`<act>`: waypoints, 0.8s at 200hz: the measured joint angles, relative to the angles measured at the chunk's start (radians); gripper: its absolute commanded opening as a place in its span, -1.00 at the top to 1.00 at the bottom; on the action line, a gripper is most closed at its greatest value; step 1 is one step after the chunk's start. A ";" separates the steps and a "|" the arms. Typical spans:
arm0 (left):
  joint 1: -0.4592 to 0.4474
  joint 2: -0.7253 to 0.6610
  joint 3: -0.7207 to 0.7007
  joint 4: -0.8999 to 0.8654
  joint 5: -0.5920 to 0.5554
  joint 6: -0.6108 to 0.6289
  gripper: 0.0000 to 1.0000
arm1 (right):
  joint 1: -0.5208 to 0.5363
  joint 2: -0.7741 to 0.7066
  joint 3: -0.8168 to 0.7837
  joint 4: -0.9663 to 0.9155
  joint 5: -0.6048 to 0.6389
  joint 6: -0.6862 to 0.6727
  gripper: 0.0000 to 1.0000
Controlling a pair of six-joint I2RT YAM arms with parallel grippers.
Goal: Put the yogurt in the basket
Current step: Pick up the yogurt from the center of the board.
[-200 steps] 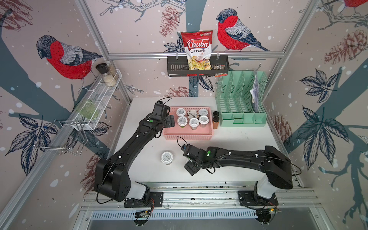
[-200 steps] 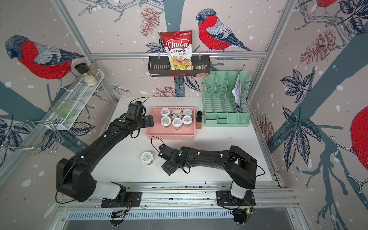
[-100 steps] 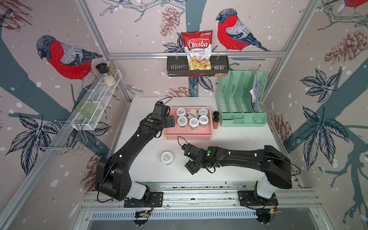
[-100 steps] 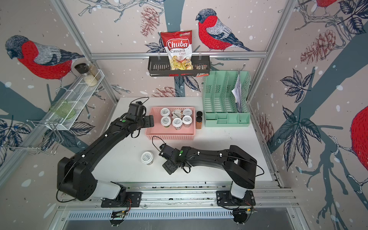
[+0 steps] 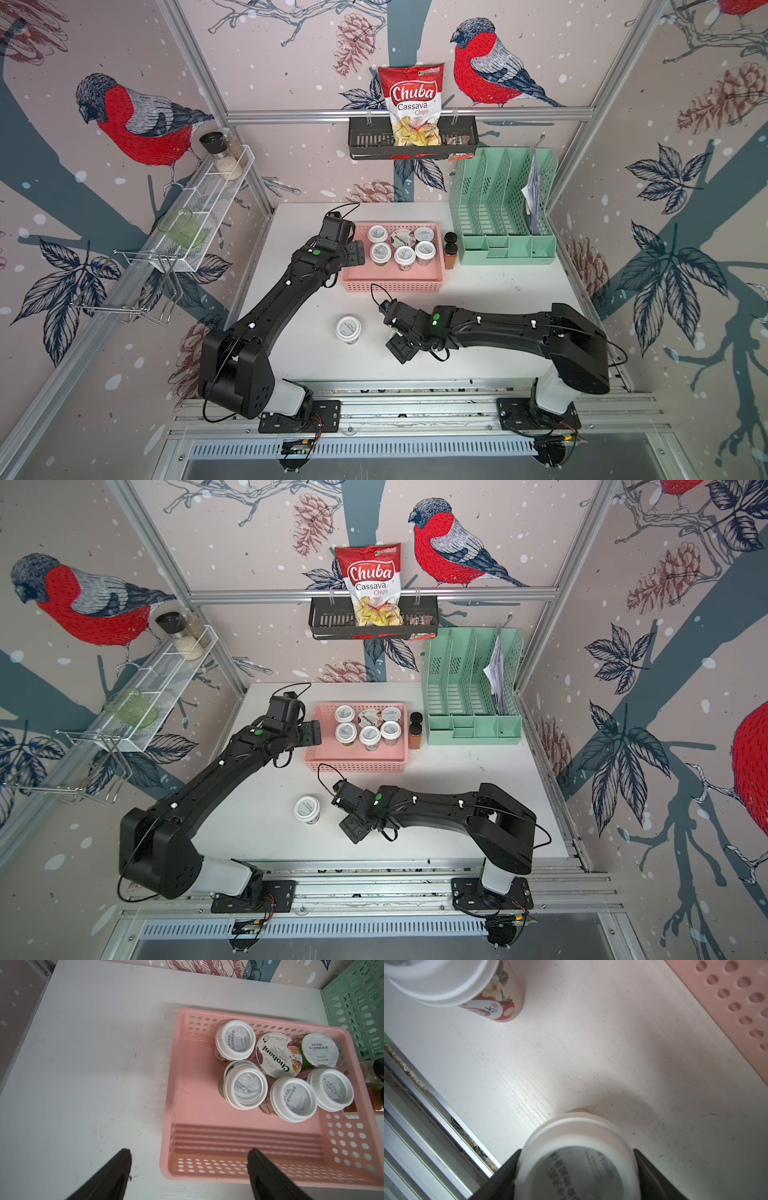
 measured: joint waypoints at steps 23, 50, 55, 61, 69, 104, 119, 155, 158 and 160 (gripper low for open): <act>0.000 -0.002 0.000 0.000 0.000 0.000 -0.81 | 0.000 0.000 0.000 0.000 0.000 0.000 -0.57; 0.000 -0.002 0.000 0.000 0.000 0.000 -0.81 | -0.005 0.000 0.001 -0.002 0.000 0.000 -0.57; 0.000 -0.002 0.000 0.000 0.000 0.000 -0.81 | -0.006 0.000 0.001 -0.002 0.000 0.000 -0.57; 0.000 -0.003 0.000 0.000 0.000 0.000 -0.81 | -0.007 -0.001 0.002 -0.002 0.000 0.000 -0.57; 0.000 -0.003 0.000 0.000 0.000 0.000 -0.82 | -0.010 -0.003 0.002 -0.004 0.000 0.000 -0.57; 0.000 -0.007 0.000 0.000 0.001 0.000 -0.81 | -0.032 -0.024 0.009 -0.014 0.000 -0.003 -0.57; 0.001 -0.010 0.001 0.000 0.001 0.000 -0.81 | -0.050 -0.032 0.019 -0.019 -0.014 -0.006 -0.57; 0.001 -0.016 0.033 -0.002 0.022 0.000 -0.81 | -0.101 -0.059 0.077 -0.045 -0.027 -0.034 -0.58; 0.001 -0.018 0.037 -0.002 0.023 0.000 -0.81 | -0.107 -0.063 0.084 -0.048 -0.030 -0.036 -0.58; 0.001 -0.019 0.039 -0.002 0.023 0.000 -0.81 | -0.112 -0.066 0.089 -0.051 -0.032 -0.038 -0.58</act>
